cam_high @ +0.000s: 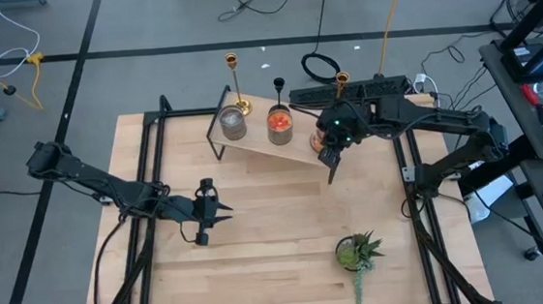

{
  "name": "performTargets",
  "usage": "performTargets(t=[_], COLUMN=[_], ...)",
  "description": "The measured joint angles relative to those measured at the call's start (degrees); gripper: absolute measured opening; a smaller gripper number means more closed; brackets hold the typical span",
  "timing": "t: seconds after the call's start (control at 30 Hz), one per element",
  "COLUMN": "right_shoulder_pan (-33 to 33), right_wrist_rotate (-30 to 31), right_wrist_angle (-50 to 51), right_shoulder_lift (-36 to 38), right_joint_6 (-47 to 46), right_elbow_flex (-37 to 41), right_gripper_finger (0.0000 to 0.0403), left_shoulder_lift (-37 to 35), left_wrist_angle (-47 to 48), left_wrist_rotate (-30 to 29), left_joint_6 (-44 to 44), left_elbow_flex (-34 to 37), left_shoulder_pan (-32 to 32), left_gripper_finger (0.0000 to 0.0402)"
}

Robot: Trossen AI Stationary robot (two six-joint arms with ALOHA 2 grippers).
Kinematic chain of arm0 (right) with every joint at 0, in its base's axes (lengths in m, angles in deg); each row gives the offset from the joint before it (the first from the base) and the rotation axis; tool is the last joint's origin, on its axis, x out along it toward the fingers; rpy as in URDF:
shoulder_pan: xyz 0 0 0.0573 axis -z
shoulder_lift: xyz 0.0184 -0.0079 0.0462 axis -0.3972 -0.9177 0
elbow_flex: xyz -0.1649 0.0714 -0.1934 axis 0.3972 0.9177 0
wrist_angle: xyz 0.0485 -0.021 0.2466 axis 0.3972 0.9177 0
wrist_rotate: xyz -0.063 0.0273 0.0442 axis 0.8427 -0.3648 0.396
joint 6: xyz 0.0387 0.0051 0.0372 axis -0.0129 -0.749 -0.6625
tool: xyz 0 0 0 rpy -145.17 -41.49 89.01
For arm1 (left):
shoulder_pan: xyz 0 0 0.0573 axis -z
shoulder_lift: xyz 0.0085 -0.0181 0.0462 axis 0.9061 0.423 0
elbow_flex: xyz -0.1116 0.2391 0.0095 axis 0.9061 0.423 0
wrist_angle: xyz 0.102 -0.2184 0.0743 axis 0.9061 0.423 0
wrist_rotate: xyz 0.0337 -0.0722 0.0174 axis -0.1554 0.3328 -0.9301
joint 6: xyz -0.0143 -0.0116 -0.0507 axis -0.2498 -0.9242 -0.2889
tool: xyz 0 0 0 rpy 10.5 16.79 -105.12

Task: Pick & Place candle stick holders
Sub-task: Put the orange scented candle holder on the shelf align with the other orange scented candle, then return to Home Position

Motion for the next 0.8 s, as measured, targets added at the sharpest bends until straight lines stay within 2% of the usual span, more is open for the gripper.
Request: performTargets(t=[0.53, 0.8], right_shoulder_pan=[-0.01, -0.10], right_wrist_rotate=[0.10, -0.06], right_wrist_angle=[-2.21, -4.96], right_shoulder_lift=[-0.04, 2.57], right_joint_6=[1.72, 6.17], right_elbow_flex=[0.02, 0.07], right_gripper_finger=[0.0090, 0.0100], left_shoulder_lift=[0.00, 0.00], left_wrist_angle=[0.04, -1.04], left_wrist_rotate=[0.00, -0.15], left_joint_6=[-0.17, -0.56], left_elbow_flex=[0.00, 0.00], left_shoulder_pan=[0.00, 0.01], left_gripper_finger=[0.0097, 0.0097])
